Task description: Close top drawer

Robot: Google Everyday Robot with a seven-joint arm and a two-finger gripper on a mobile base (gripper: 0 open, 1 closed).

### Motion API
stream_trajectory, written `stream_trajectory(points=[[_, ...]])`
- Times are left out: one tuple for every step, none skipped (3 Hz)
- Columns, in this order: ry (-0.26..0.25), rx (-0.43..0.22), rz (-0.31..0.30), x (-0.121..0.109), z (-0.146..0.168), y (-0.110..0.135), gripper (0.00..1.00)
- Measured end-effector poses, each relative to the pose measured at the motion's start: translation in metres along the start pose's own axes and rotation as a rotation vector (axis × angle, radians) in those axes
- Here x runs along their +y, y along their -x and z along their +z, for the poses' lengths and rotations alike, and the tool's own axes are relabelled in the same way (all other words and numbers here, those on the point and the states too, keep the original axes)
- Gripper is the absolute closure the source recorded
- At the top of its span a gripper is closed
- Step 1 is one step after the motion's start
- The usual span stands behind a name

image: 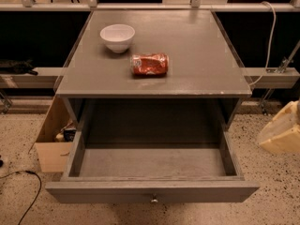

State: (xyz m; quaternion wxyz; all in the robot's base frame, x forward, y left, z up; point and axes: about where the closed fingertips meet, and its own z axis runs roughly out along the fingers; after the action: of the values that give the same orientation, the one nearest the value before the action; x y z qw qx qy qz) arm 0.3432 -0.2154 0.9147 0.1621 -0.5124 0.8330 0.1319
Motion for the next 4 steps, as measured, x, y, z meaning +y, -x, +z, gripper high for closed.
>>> stream_trajectory(points=[[0.021,-0.023,0.022,0.001,0.018,-0.002,1.00],[0.084,-0.063,0.049,0.023,0.060,-0.008,1.00],[0.171,-0.095,0.095,0.056,0.108,-0.024,1.00],[0.233,-0.128,0.127,0.078,0.142,-0.029,1.00]])
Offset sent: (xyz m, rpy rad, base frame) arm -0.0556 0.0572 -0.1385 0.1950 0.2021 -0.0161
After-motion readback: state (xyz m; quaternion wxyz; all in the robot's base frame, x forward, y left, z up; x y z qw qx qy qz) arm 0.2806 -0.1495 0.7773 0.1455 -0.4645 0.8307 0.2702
